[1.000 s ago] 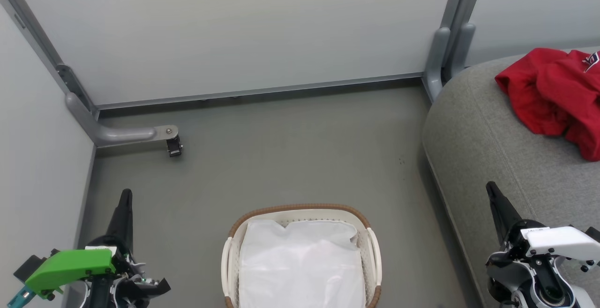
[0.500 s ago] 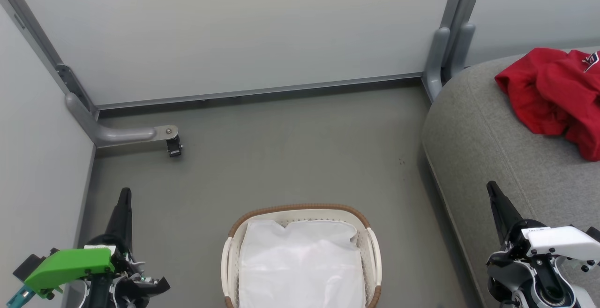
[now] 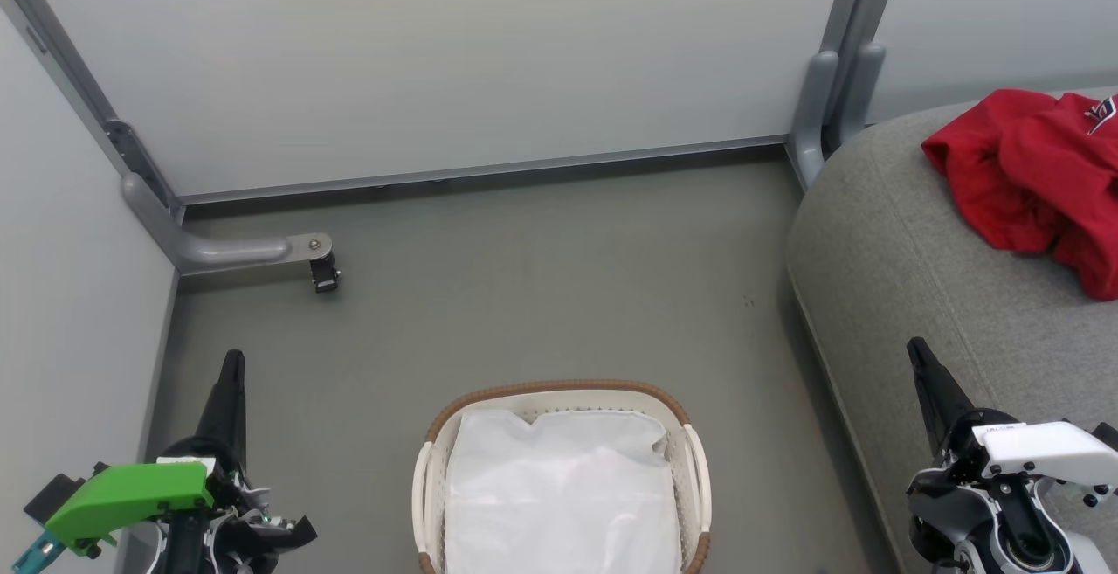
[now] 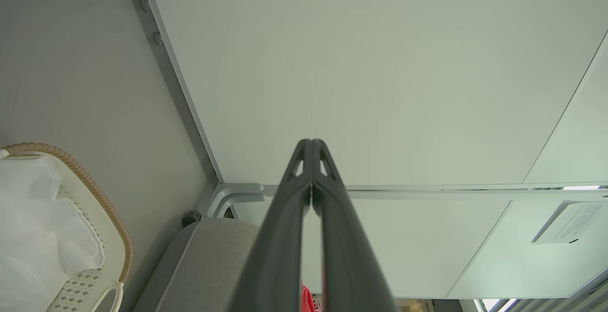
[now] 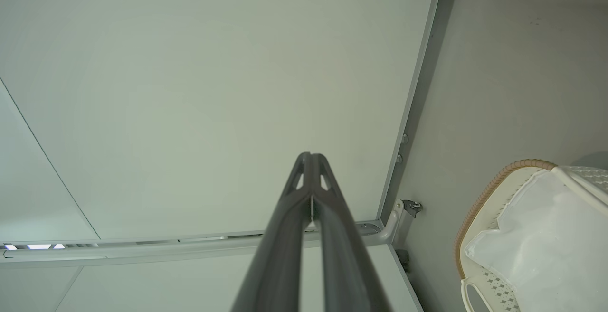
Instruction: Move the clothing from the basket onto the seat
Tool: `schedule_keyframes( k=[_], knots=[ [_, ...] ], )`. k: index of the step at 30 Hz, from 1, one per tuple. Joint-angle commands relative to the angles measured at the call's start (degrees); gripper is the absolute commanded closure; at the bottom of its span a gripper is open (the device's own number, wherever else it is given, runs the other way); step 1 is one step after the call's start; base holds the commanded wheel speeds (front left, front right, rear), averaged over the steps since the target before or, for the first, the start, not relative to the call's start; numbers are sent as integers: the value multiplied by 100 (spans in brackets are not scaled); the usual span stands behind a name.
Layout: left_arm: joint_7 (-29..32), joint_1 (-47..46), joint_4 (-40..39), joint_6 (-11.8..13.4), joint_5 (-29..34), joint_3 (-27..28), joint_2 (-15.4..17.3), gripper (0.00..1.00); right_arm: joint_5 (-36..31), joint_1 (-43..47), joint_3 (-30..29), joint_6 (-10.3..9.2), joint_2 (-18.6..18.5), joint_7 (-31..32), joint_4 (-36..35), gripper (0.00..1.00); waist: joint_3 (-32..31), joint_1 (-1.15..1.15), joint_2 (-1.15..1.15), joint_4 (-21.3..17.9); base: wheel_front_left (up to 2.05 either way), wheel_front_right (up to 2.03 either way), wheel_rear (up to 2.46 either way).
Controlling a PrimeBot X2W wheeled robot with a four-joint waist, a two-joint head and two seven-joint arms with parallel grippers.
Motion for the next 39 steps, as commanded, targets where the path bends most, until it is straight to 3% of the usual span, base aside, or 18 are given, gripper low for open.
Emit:
schedule_keyframes(
  k=[1, 39],
  knots=[
    [20, -57, -7, -29, -4, 16, 2, 100, -5, -45, -10, -2, -21, 23, -19, 100, 0, 0, 0, 0, 0, 0, 0],
    [27, -58, -8, -29, 4, 20, -2, 100, -24, -47, -29, -2, -8, 42, -18, 100, 0, 0, 0, 0, 0, 0, 0]
  ],
)
